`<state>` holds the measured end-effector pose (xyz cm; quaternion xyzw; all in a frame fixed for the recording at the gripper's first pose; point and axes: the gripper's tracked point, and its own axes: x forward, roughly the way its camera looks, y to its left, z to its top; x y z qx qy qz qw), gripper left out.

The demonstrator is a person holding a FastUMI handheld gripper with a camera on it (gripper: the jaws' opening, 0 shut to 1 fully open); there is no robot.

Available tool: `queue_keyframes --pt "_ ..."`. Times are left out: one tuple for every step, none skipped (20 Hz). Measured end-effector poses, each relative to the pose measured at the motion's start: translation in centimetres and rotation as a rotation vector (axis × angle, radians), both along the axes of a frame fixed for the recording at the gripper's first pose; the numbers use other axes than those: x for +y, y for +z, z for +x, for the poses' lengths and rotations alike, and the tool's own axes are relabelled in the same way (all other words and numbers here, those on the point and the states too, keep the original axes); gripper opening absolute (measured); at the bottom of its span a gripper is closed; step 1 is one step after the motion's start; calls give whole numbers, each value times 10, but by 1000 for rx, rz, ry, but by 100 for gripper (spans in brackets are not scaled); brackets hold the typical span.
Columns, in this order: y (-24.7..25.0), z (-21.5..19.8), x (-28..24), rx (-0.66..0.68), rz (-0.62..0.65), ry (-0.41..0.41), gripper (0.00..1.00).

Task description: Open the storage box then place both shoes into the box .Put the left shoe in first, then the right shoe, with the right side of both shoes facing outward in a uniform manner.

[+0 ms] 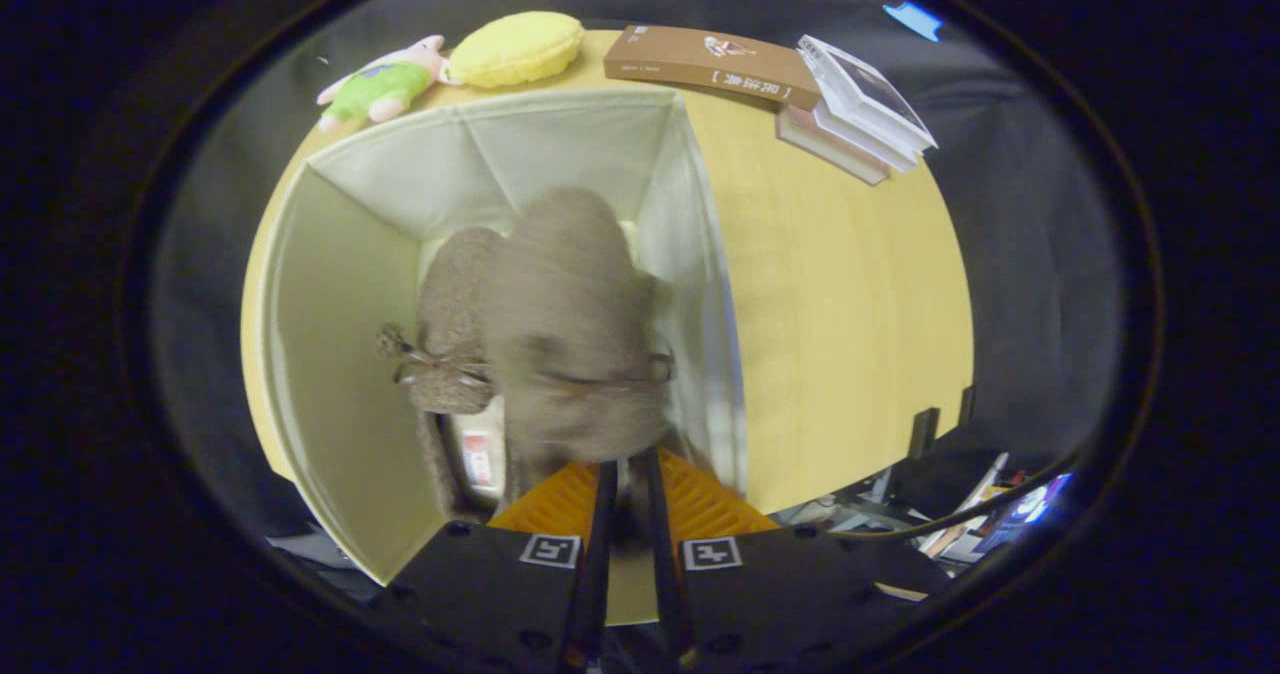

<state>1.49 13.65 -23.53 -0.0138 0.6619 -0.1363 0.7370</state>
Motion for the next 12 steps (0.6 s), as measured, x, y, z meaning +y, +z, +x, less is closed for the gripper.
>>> queue_keyframes --pt "3 0 4 -12 25 -1 44" --pt "5 -1 12 -26 61 -3 53" --pt "9 0 17 -49 83 -5 61" --pt "15 0 21 -68 108 -4 70" --pt "18 -3 24 -79 126 4 79" --pt "22 -6 22 -87 124 16 87" --pt "27 -7 19 -100 123 27 96" --pt "33 -7 18 -124 131 30 96" --pt "39 -7 17 -154 142 28 96" --pt "47 -5 14 -186 155 22 96" --pt "55 -4 11 -219 167 16 95" --pt "63 -2 6 -254 178 8 95"
